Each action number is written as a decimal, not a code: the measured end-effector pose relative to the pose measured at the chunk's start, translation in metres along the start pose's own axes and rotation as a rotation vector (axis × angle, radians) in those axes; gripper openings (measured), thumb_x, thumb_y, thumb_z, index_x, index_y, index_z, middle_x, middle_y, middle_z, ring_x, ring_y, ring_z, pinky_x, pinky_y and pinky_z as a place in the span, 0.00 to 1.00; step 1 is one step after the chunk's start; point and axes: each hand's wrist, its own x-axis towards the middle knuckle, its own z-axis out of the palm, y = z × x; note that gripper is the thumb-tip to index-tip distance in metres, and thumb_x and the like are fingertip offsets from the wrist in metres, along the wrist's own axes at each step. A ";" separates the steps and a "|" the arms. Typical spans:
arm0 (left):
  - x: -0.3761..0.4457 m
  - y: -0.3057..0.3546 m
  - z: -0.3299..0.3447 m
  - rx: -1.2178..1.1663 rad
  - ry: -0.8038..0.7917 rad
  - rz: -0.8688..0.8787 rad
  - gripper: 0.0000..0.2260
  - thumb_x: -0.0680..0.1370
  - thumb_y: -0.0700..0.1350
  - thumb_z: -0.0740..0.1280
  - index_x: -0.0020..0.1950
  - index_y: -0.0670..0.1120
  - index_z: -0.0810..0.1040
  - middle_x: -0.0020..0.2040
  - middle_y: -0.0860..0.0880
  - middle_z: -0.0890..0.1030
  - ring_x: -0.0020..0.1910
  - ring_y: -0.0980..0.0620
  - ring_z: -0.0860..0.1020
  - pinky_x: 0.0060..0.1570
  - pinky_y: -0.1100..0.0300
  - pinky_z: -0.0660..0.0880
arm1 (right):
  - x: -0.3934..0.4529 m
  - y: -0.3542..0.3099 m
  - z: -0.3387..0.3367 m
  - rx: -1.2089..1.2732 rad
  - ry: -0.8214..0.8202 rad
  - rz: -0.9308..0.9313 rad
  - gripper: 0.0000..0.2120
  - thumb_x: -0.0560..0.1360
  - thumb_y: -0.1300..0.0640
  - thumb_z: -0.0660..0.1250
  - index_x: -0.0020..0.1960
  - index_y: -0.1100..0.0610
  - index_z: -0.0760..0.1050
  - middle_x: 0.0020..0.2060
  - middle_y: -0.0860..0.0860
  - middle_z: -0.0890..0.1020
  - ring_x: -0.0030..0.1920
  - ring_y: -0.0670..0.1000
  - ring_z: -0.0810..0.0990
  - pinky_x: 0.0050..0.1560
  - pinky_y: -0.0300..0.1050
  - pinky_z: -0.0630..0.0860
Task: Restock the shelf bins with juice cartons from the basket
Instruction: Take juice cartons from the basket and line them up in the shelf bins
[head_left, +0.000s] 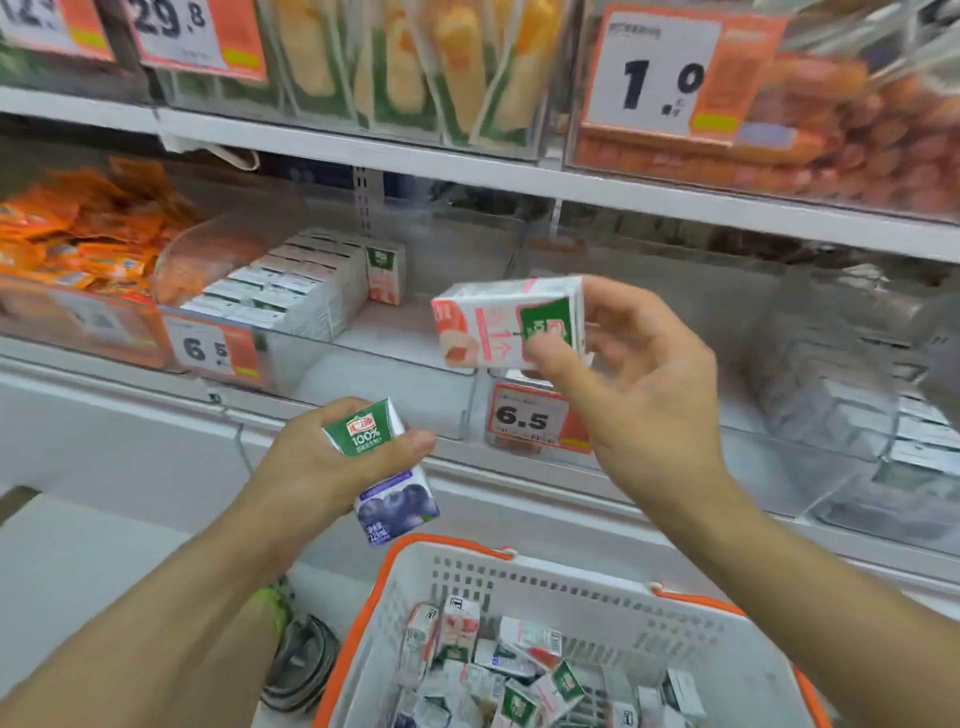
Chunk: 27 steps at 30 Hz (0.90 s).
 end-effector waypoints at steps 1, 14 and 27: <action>0.003 -0.003 -0.012 0.033 0.051 0.001 0.28 0.61 0.58 0.81 0.47 0.37 0.79 0.40 0.35 0.82 0.31 0.47 0.80 0.33 0.59 0.71 | 0.016 0.000 0.017 -0.040 -0.009 -0.054 0.18 0.71 0.65 0.76 0.58 0.58 0.76 0.51 0.52 0.84 0.51 0.48 0.84 0.46 0.39 0.81; 0.058 -0.064 -0.074 -0.002 0.095 -0.128 0.08 0.77 0.44 0.70 0.53 0.43 0.77 0.30 0.52 0.81 0.23 0.59 0.75 0.27 0.67 0.72 | 0.236 0.171 0.197 -0.901 -0.216 0.120 0.14 0.67 0.65 0.76 0.52 0.57 0.81 0.55 0.55 0.83 0.59 0.56 0.80 0.62 0.48 0.76; 0.046 -0.048 -0.066 0.043 -0.080 -0.017 0.09 0.74 0.44 0.74 0.53 0.48 0.81 0.42 0.46 0.85 0.36 0.54 0.80 0.35 0.60 0.77 | 0.191 0.120 0.166 -0.734 -0.302 0.081 0.16 0.73 0.66 0.67 0.60 0.57 0.79 0.55 0.56 0.81 0.52 0.54 0.81 0.57 0.45 0.78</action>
